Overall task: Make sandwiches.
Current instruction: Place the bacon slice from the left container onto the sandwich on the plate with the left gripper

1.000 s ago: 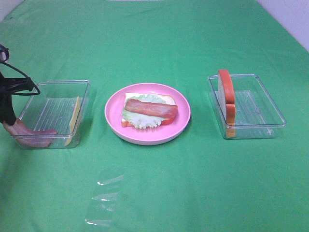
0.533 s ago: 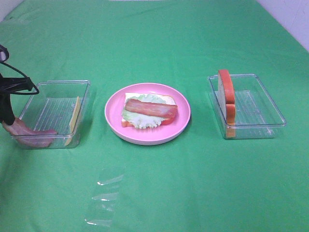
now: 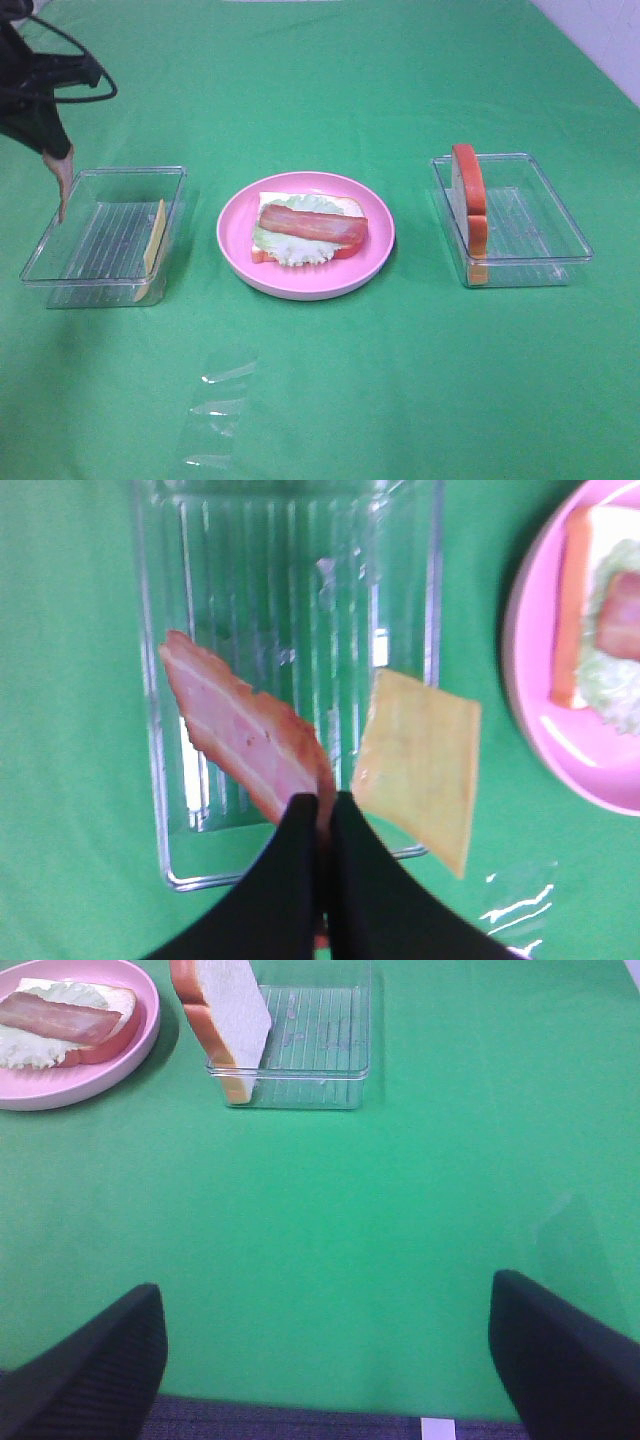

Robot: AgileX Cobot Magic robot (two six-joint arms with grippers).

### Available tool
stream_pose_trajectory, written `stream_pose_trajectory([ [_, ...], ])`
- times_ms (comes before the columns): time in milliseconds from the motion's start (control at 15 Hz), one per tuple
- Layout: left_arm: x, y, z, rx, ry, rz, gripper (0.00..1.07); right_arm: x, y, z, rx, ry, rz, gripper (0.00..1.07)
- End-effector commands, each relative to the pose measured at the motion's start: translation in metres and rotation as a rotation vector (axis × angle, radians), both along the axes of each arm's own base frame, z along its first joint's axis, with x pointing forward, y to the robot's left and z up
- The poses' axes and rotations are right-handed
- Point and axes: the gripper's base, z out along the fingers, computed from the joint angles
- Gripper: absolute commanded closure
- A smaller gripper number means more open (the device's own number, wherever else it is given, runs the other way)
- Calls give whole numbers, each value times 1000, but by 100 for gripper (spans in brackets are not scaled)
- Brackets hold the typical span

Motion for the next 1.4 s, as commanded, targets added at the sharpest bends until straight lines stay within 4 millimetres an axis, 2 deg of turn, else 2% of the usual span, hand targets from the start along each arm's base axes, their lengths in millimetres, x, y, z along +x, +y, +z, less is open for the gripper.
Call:
stream_pose_trajectory([
  [67, 0, -22, 29, -27, -53, -30, 107, -4, 0, 1, 3, -37, 0, 23],
  [267, 2, -55, 58, -62, -148, -72, 107, -4, 0, 1, 3, -37, 0, 23],
  [467, -2, -85, 64, -117, -197, -110, 107, -4, 0, 1, 3, -37, 0, 23],
  [533, -3, -106, 59, -199, -185, -124, 107, -4, 0, 1, 3, -37, 0, 23],
  [667, -2, -127, 49, -279, -161, -129, 107, -4, 0, 1, 3, -37, 0, 23],
  [1000, -4, -172, 19, -345, -113, -168, 107, -4, 0, 1, 3, -37, 0, 23],
  [1067, -5, -192, -1, -370, -75, -178, 107, -4, 0, 1, 3, -37, 0, 23],
  [1200, -6, -210, -21, -410, -38, -212, 107, -4, 0, 1, 3, -37, 0, 23],
  [1400, -5, -224, -46, -470, 7, -242, 107, -4, 0, 1, 3, -37, 0, 23],
])
